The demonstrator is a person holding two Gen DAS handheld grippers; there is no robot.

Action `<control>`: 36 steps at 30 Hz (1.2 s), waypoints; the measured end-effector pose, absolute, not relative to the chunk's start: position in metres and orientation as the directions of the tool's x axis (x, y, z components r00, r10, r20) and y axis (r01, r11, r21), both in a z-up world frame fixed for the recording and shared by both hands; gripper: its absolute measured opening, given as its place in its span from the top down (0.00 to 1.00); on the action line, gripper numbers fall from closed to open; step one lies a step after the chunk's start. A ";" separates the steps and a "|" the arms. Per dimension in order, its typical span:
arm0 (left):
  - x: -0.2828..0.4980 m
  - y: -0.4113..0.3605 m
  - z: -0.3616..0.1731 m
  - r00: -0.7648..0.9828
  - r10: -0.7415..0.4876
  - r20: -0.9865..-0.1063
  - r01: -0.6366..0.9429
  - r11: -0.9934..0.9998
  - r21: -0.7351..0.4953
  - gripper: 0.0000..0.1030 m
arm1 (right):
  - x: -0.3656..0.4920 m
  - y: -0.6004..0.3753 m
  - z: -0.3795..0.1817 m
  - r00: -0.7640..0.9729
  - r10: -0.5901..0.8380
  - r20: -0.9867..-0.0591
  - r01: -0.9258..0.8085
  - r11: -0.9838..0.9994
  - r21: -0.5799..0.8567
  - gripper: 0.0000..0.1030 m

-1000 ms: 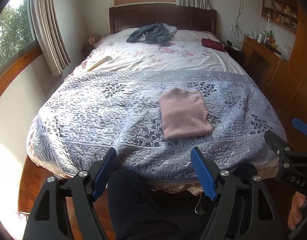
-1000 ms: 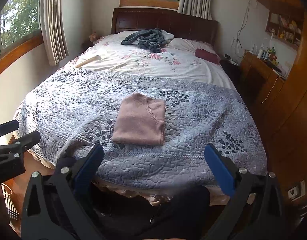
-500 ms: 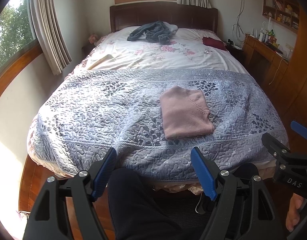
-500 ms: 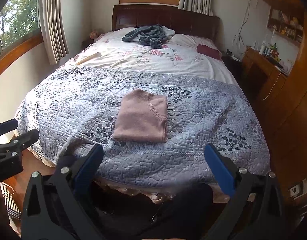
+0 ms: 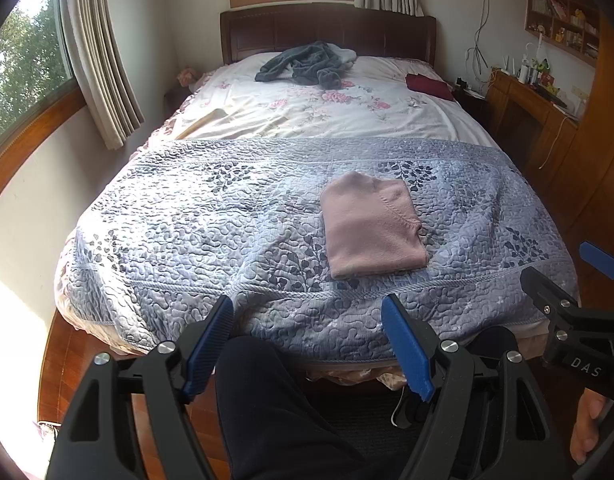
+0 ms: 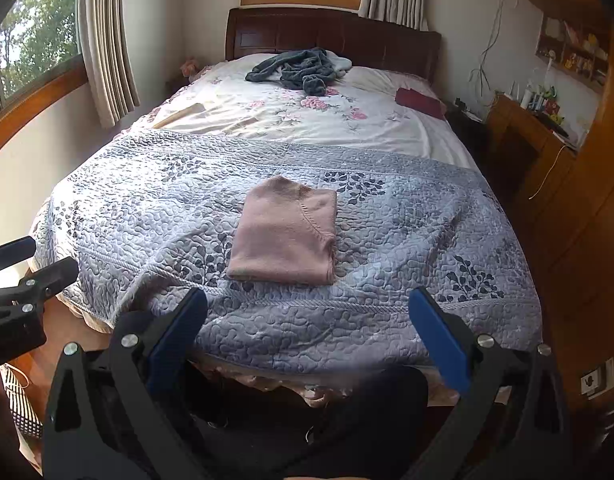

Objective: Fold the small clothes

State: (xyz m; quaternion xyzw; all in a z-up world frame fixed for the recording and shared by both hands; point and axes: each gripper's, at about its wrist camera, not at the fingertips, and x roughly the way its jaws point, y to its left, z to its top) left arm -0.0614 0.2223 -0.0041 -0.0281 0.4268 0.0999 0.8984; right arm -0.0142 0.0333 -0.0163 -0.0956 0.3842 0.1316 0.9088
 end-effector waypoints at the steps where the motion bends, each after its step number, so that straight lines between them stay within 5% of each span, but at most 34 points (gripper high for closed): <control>1: -0.061 0.223 -0.004 0.616 0.155 -0.772 -0.204 0.978 0.034 0.26 | -0.014 0.033 -0.016 0.670 0.167 -0.723 -0.313 0.947 -0.072 0.03; 36: -0.065 0.224 -0.005 0.615 0.158 -0.773 -0.210 0.977 0.033 0.26 | -0.011 0.031 -0.020 0.644 0.193 -0.741 -0.324 0.946 -0.035 0.03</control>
